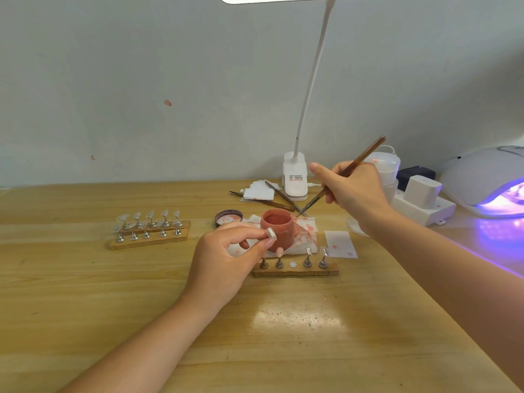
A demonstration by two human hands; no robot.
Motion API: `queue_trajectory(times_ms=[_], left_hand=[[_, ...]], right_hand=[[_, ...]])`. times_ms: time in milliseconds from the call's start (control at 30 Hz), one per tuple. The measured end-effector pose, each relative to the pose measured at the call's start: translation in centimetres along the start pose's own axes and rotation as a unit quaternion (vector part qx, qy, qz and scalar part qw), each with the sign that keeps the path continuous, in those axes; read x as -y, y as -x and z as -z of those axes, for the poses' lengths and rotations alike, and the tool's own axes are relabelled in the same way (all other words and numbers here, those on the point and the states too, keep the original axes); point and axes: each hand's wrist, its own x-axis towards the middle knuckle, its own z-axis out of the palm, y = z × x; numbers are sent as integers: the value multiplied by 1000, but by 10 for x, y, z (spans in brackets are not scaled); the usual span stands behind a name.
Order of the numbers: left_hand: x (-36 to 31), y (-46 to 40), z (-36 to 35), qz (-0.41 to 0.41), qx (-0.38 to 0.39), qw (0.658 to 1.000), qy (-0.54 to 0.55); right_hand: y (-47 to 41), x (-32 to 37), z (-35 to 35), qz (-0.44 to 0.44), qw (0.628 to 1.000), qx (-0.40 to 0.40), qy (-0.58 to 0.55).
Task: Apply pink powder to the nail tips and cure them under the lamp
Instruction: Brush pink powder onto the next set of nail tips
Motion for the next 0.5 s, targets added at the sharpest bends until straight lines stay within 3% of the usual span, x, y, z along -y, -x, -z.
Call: queue_trajectory(times_ms=[167, 333, 500], left_hand=[[0, 0, 0, -8, 1, 1000, -3], [1, 0, 0, -34, 6, 999, -16], [3, -1, -1, -26, 6, 1000, -10]], right_hand=[[17, 13, 9, 35, 995, -18, -89], [61, 14, 5, 112, 980, 36, -159], [91, 4, 4, 219, 969, 42, -107]])
